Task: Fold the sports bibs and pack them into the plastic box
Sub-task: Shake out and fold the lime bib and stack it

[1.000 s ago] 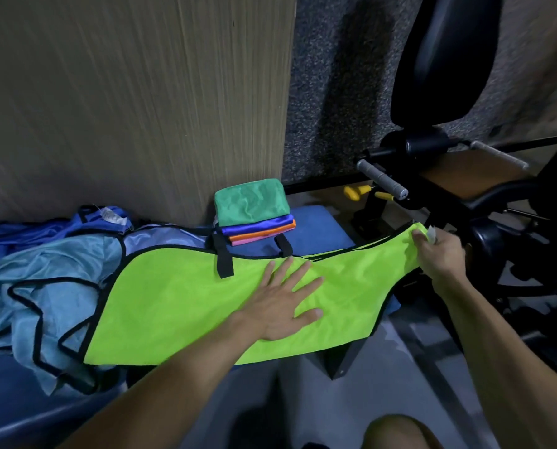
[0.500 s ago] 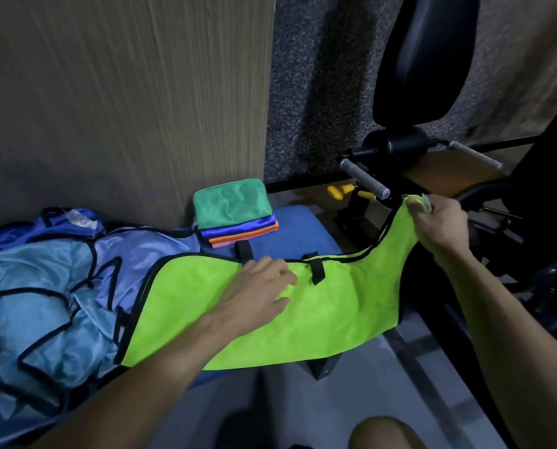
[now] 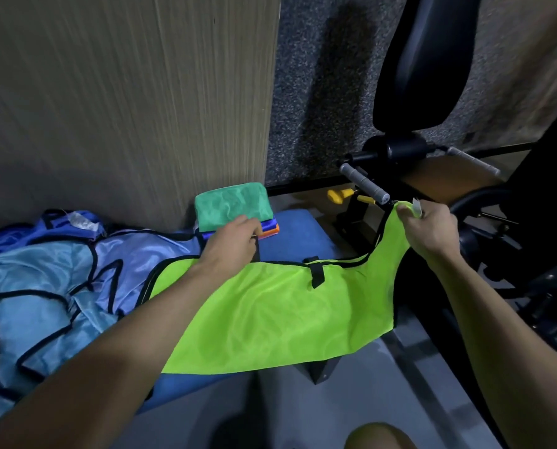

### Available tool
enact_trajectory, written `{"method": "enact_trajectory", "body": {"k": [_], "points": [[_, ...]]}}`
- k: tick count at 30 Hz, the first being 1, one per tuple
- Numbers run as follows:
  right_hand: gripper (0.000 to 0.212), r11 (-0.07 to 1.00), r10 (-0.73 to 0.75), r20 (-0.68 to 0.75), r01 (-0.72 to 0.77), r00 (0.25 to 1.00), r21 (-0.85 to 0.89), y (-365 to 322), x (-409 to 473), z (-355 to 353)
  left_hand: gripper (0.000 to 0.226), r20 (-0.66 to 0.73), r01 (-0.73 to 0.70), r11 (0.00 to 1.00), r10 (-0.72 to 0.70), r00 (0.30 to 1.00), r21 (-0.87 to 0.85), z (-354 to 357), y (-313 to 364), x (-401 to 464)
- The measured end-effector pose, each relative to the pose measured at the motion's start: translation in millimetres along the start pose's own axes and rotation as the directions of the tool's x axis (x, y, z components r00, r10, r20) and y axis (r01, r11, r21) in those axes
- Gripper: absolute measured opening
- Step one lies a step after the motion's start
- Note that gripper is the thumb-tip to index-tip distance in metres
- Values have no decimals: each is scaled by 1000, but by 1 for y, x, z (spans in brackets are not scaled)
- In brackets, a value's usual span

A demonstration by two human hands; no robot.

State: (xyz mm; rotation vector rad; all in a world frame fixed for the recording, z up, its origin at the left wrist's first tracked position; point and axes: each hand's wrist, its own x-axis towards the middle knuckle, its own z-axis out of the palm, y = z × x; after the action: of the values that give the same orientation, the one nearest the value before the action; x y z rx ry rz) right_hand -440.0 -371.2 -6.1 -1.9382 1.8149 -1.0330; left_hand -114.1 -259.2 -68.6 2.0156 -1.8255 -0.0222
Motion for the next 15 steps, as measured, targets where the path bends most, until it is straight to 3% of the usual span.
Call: {"method": "enact_trajectory", "body": {"k": [3, 5, 6, 8, 10, 15], "points": [[49, 1000, -2, 6, 2, 1000, -5, 2, -1, 0, 35, 43, 22, 975, -32, 999, 221, 10, 3, 10], [48, 1000, -5, 9, 5, 1000, -4, 3, 0, 2, 47, 19, -119, 933, 120, 993, 340, 24, 14, 9], [48, 1000, -10, 12, 10, 1000, -8, 3, 1, 3, 50, 17, -202, 927, 207, 978, 316, 33, 21, 9], [48, 1000, -27, 20, 27, 999, -15, 2, 1, 6, 42, 81, -291, 951, 284, 955, 105, 48, 36, 10], [49, 999, -45, 31, 46, 999, -29, -1, 0, 9, 34, 202, -245, 962, 265, 943, -119, 61, 47, 17], [47, 999, -34, 46, 34, 998, -15, -2, 2, 16, 36, 314, -76, 960, 163, 935, -270, 79, 55, 36]]}}
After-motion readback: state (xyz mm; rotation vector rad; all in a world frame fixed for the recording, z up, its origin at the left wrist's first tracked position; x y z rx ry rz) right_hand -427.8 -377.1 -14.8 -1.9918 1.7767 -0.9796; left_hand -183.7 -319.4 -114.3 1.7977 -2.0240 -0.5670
